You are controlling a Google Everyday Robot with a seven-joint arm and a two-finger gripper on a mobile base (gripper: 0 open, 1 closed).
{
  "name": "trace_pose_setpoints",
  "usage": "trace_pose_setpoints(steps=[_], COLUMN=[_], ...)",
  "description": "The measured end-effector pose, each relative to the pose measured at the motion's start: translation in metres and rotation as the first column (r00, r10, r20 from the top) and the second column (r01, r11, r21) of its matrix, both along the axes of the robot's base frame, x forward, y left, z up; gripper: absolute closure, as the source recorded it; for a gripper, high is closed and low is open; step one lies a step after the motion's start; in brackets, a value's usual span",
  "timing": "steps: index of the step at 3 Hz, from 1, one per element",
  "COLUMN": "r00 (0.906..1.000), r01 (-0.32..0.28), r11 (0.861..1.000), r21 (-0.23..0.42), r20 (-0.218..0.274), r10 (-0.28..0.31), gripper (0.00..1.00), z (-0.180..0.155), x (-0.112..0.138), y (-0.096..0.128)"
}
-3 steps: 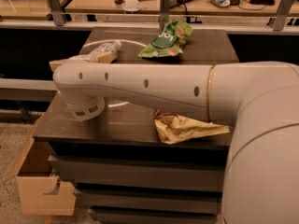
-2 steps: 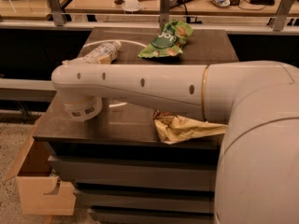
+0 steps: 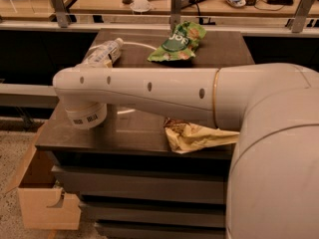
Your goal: Move blue plastic bottle near green rice chip bag
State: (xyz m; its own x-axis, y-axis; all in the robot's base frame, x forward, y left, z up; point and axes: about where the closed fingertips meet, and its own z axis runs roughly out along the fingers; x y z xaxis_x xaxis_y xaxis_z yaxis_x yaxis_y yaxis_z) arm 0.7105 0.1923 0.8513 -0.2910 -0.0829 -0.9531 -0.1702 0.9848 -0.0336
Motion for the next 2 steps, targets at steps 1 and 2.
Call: trace_pose_setpoints(steps=[1, 2], r00=[0.9994, 0.9920], r01=[0.034, 0.124], r11=[0.999, 0.989], r21=[-0.018, -0.075], r20=[0.004, 0.033], r10=[-0.034, -0.122], gripper=[1.00, 1.00], z=[0.002, 0.018], x=[-0.004, -0.022], y=[-0.012, -0.052])
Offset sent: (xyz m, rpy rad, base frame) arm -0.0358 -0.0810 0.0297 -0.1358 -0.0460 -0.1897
